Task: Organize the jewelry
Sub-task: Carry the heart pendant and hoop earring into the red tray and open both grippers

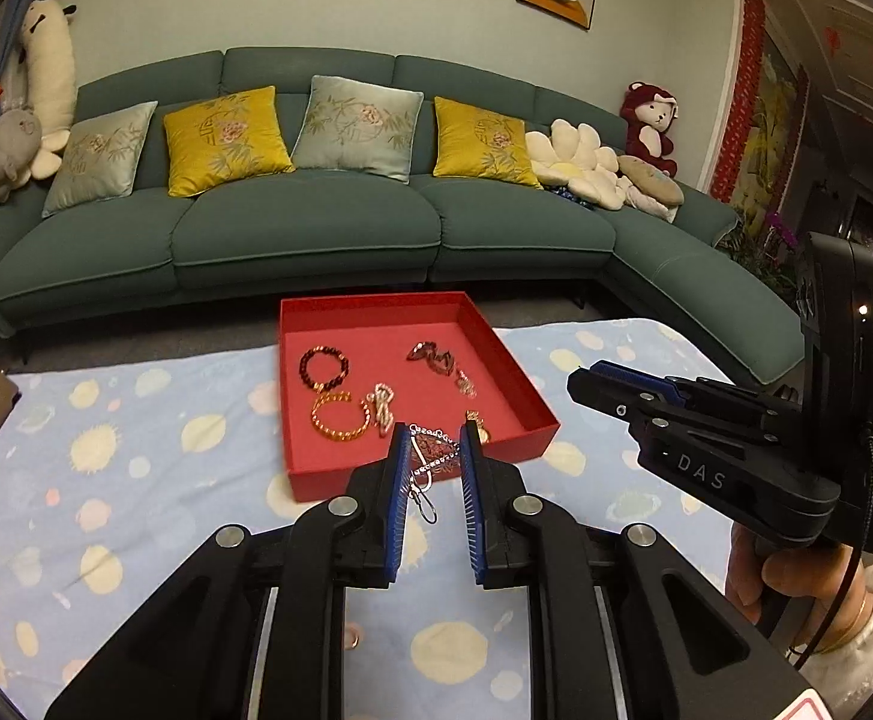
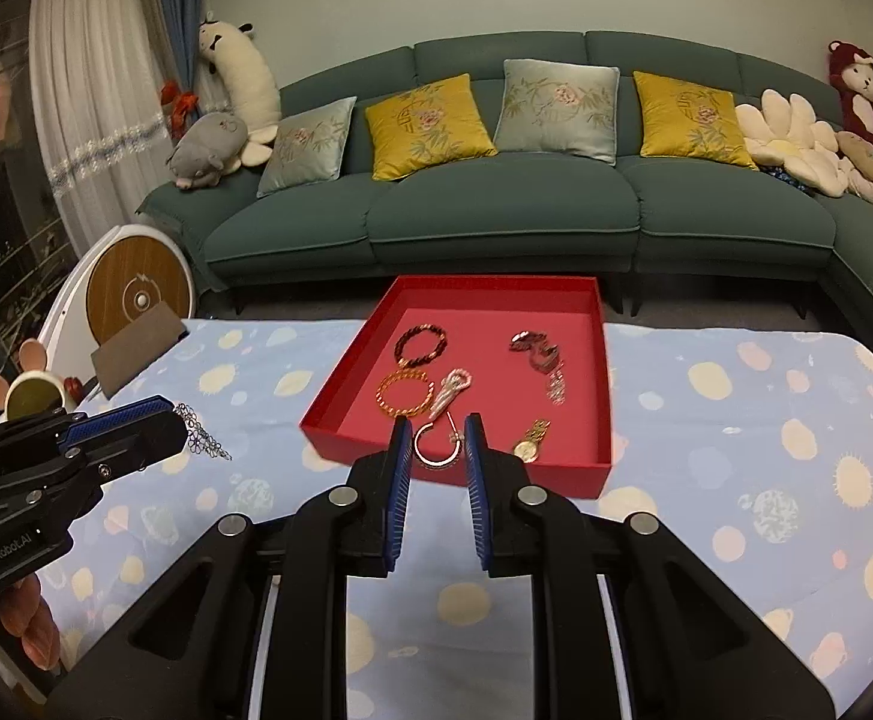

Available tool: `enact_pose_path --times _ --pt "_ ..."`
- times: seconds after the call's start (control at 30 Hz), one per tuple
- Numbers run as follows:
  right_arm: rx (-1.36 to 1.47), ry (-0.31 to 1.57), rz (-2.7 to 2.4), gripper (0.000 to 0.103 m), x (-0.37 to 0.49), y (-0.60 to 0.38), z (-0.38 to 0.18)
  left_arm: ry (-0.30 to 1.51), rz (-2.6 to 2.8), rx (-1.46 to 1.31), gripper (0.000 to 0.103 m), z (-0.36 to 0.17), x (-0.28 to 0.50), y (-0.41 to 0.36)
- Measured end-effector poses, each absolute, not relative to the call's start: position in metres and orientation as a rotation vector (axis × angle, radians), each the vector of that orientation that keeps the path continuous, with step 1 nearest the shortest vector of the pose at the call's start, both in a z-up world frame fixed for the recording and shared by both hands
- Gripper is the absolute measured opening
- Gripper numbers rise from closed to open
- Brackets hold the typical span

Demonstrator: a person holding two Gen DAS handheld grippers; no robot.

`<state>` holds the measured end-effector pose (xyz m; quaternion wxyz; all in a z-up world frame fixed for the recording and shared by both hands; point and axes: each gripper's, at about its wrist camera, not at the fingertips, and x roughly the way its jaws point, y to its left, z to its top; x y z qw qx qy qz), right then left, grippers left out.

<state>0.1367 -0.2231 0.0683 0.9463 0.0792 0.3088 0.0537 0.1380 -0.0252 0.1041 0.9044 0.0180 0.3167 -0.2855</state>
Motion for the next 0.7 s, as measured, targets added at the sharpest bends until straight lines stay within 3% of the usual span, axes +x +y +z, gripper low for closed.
enact_pose_path --times 0.27,0.7 --pt "0.242 0.609 0.036 0.017 0.175 -0.265 0.071 0.695 -0.536 0.044 0.014 0.082 0.206 -0.055" --pt "0.218 0.770 0.055 0.017 0.253 -0.257 0.006 0.758 -0.534 0.061 0.014 0.037 0.261 -0.073"
